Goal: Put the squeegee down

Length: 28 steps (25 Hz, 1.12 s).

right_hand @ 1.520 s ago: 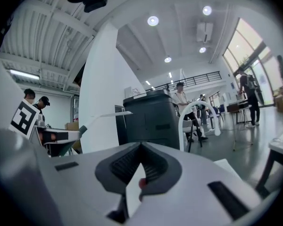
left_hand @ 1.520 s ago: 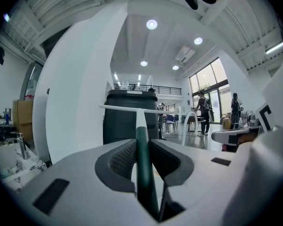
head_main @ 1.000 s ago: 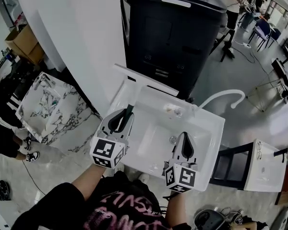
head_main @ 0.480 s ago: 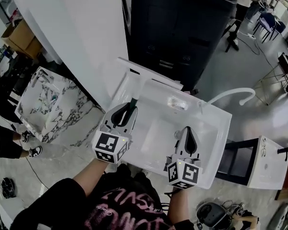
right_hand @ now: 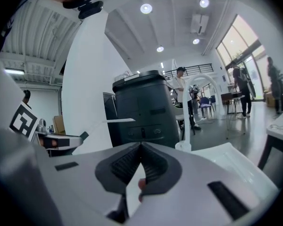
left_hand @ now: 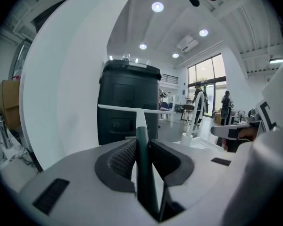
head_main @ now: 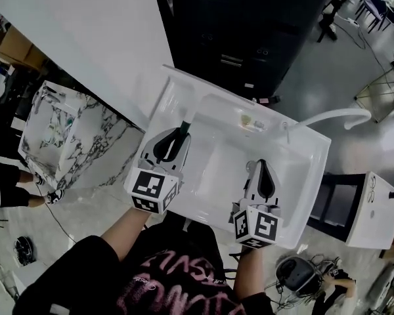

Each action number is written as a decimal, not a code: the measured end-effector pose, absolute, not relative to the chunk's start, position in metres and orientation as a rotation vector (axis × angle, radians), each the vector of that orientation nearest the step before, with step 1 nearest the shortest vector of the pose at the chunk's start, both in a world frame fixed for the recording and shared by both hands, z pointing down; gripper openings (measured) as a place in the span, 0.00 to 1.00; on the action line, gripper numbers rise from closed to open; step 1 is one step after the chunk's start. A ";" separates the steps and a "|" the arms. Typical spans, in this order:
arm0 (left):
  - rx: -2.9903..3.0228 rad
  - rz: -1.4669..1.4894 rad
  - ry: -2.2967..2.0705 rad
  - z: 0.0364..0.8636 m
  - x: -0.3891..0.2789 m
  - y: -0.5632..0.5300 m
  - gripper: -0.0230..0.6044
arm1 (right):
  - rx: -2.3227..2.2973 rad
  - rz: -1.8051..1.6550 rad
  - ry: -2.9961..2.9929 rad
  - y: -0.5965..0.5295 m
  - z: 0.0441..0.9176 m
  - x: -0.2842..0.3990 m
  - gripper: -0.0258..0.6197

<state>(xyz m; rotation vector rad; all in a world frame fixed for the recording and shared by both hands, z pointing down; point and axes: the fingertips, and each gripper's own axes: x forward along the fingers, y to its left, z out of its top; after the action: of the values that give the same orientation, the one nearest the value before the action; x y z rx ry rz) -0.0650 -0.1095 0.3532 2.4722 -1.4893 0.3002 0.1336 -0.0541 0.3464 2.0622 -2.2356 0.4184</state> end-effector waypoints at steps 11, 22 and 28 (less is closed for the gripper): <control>2.392 0.401 -1.436 0.404 -0.063 -0.128 0.19 | 1.998 0.511 -2.196 -0.070 0.390 0.126 0.07; 2.302 0.478 -1.384 0.459 -0.060 -0.131 0.19 | 1.941 0.575 -2.157 -0.075 0.429 0.121 0.07; 2.265 0.528 -1.375 0.487 -0.058 -0.140 0.19 | 1.919 0.619 -2.138 -0.079 0.452 0.122 0.07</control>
<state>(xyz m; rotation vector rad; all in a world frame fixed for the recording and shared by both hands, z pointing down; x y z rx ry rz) -0.0579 -0.1397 0.4866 2.2652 -1.3746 0.5275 0.1221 -0.0793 0.4520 1.9193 -2.1383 0.6186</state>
